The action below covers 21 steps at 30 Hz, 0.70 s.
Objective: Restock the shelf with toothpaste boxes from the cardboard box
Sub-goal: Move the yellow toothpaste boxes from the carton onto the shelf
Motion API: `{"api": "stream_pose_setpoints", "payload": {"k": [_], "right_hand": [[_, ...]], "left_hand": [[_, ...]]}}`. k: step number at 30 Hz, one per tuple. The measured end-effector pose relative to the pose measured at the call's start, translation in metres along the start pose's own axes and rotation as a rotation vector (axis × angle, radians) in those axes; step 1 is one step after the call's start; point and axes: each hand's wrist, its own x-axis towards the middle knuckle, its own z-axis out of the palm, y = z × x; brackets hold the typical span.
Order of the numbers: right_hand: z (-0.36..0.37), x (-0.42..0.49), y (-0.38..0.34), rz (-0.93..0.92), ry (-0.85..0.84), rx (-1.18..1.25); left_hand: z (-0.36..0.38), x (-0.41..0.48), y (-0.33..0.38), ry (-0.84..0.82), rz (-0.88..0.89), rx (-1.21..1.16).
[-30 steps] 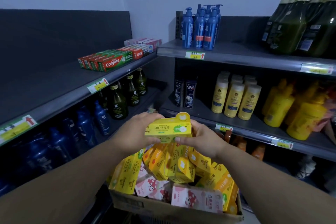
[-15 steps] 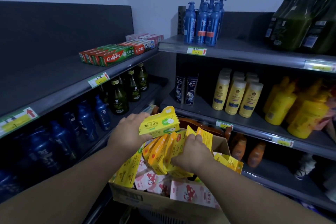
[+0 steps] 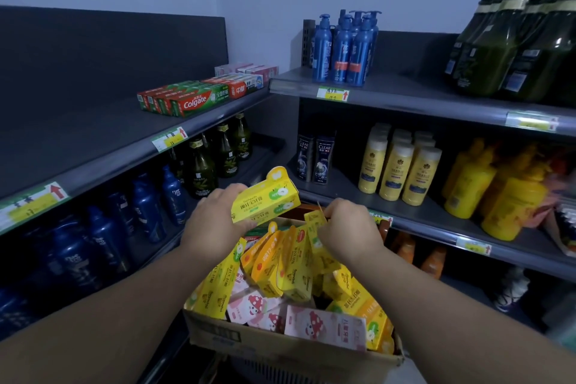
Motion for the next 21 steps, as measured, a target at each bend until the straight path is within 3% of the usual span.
{"api": "stream_pose_setpoints", "payload": {"k": [6,10,14,21], "right_hand": [[-0.001,-0.002,-0.004,-0.088,0.133,0.247],[0.01,0.004,-0.002,-0.117,0.083,0.423],[0.031,0.009,0.003,-0.139,-0.065,0.374],[0.058,0.016,0.014,-0.228,-0.181,0.257]], "left_hand": [[-0.011,-0.002,0.0,0.043,-0.018,-0.025],[-0.023,-0.004,-0.007,0.099,-0.068,-0.05],[-0.028,-0.013,-0.022,0.124,-0.105,-0.03],[-0.023,-0.032,-0.036,0.104,-0.171,0.036]]}}
